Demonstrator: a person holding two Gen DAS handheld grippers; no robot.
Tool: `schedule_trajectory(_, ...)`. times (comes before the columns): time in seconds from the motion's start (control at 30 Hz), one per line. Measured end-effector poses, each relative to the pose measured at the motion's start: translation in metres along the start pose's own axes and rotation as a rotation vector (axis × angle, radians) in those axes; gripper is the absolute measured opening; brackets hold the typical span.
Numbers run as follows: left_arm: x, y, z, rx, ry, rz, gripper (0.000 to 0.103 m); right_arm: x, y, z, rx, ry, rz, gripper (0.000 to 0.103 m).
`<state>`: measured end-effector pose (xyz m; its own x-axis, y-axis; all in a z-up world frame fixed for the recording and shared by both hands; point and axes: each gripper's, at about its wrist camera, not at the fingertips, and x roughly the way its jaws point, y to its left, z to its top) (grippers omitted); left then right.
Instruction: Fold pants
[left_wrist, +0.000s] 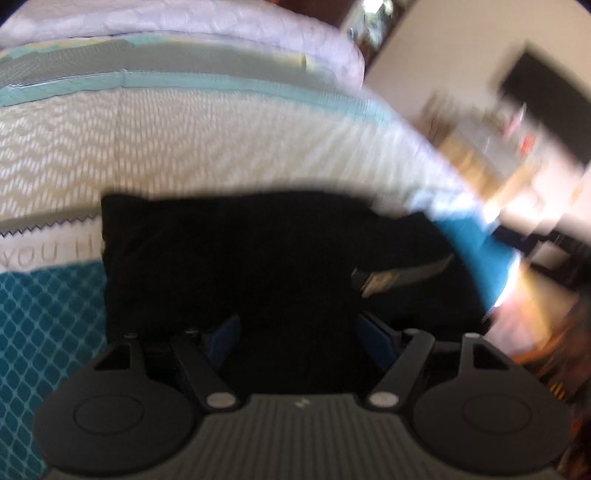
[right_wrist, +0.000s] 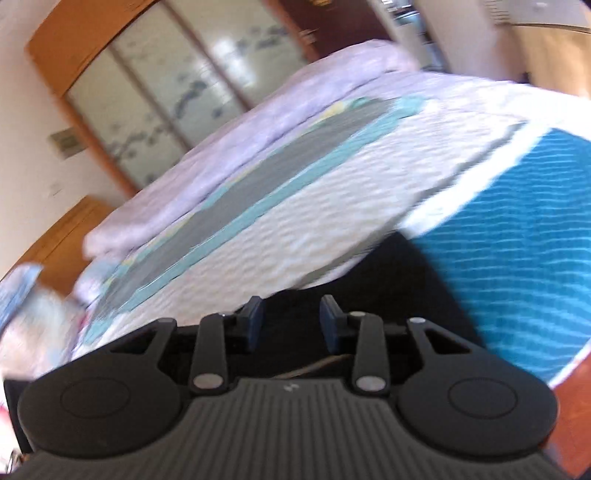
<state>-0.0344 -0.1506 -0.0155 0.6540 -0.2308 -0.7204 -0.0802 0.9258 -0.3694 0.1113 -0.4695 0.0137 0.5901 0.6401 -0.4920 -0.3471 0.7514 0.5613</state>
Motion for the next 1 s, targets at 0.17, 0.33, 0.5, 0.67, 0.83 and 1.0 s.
schedule_trajectory(0.17, -0.005, 0.003, 0.001, -0.013, 0.019, -0.003, 0.072, -0.01, -0.05, 0.001, 0.084, -0.043, -0.165, 0.041)
schedule_trajectory(0.33, -0.025, -0.002, 0.017, -0.073, -0.016, -0.055, 0.07, -0.024, -0.086, -0.011, 0.156, -0.044, -0.185, 0.062)
schedule_trajectory(0.5, -0.046, -0.015, 0.03, -0.084, -0.104, -0.112, 0.071, 0.003, -0.091, -0.026, 0.177, 0.089, -0.111, 0.059)
schedule_trajectory(0.67, -0.059, -0.01, 0.032, -0.129, -0.132, -0.125, 0.071, -0.017, -0.057, -0.017, 0.146, 0.093, -0.055, 0.012)
schedule_trajectory(0.83, -0.084, 0.017, 0.031, -0.236, -0.219, -0.127, 0.072, -0.033, 0.028, 0.009, 0.019, 0.045, 0.172, 0.012)
schedule_trajectory(1.0, -0.115, 0.059, 0.021, -0.391, -0.322, -0.127, 0.073, -0.008, 0.128, -0.011, -0.17, 0.17, 0.411, 0.013)
